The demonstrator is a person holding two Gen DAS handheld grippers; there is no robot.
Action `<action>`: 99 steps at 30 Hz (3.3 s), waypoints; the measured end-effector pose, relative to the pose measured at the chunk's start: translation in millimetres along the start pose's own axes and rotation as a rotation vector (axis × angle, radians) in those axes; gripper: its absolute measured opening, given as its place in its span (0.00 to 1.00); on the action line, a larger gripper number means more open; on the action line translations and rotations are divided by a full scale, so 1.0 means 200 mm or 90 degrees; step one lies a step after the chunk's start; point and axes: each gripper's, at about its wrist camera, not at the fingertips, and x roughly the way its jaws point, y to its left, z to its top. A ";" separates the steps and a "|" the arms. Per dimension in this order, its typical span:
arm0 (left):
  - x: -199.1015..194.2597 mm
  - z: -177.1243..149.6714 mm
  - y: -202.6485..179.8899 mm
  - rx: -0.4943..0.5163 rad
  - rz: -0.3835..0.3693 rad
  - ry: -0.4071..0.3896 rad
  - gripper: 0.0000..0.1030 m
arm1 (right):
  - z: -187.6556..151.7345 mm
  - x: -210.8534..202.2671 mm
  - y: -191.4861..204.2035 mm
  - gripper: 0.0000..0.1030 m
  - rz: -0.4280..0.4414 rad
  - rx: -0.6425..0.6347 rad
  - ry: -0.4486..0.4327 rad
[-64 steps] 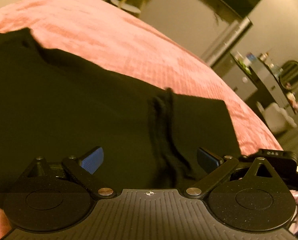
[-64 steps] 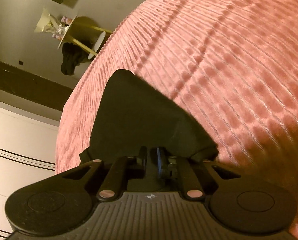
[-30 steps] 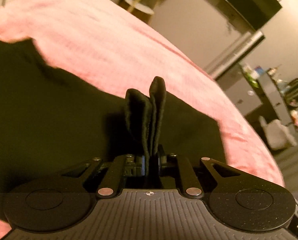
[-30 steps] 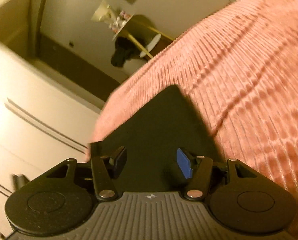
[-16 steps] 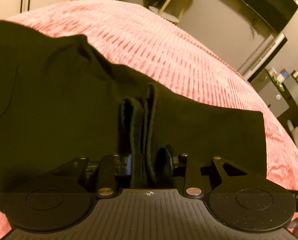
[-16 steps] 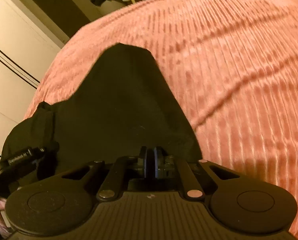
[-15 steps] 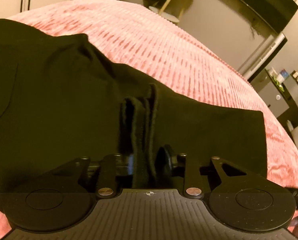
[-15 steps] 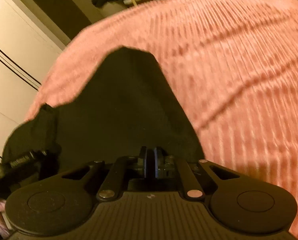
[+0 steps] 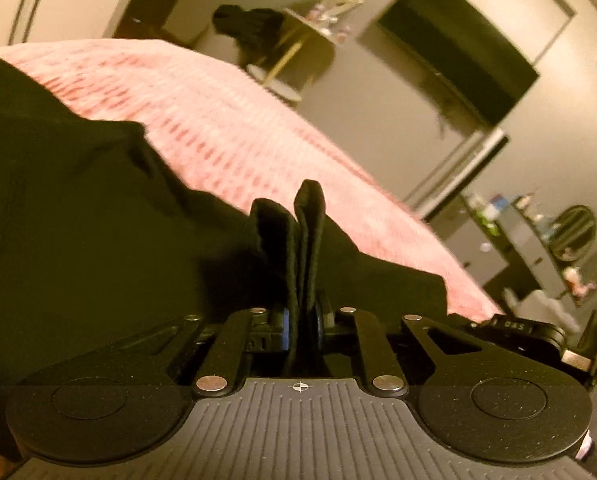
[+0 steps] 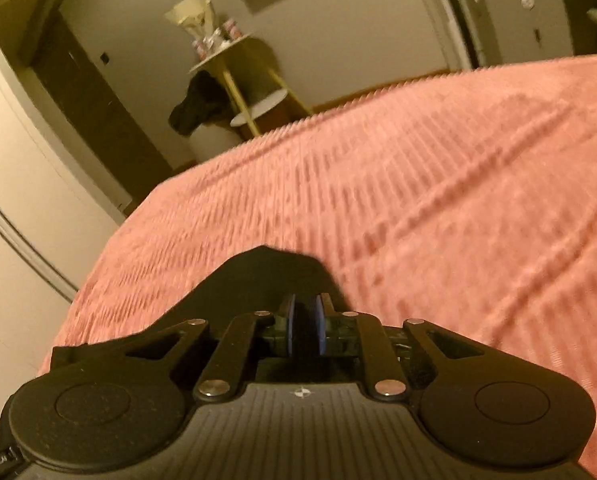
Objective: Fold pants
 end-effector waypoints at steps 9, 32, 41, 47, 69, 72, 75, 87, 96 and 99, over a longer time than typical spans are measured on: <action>0.19 -0.02 0.03 -0.007 0.081 0.044 0.41 | -0.12 0.19 0.08 0.11 -0.025 -0.131 0.060; -0.08 0.09 0.13 -0.045 0.205 -0.021 0.48 | -0.18 -0.08 0.12 0.41 0.039 -0.081 0.017; -0.01 0.08 0.14 -0.022 0.242 0.007 0.47 | -0.21 -0.02 0.15 0.24 0.042 -0.102 0.067; 0.03 0.05 0.13 0.023 0.272 0.018 0.50 | -0.23 0.07 0.14 0.13 -0.009 -0.111 0.107; -0.14 0.03 0.11 -0.035 0.203 0.008 0.62 | -0.33 -0.33 -0.06 0.61 0.083 0.161 0.191; -0.13 0.03 0.10 -0.031 0.201 0.005 0.63 | -0.34 -0.32 -0.03 0.61 0.070 0.142 0.185; -0.14 0.02 0.10 -0.029 0.203 0.006 0.64 | -0.35 -0.28 -0.05 0.61 0.050 0.154 0.203; -0.12 0.02 0.12 -0.051 0.205 0.022 0.71 | -0.37 -0.23 -0.01 0.24 -0.020 0.106 0.178; -0.17 0.03 0.16 -0.092 0.207 0.015 0.72 | -0.36 -0.24 0.01 0.23 -0.075 0.067 0.174; -0.20 0.04 0.18 -0.108 0.209 -0.001 0.76 | -0.35 -0.28 0.01 0.43 -0.023 0.068 0.173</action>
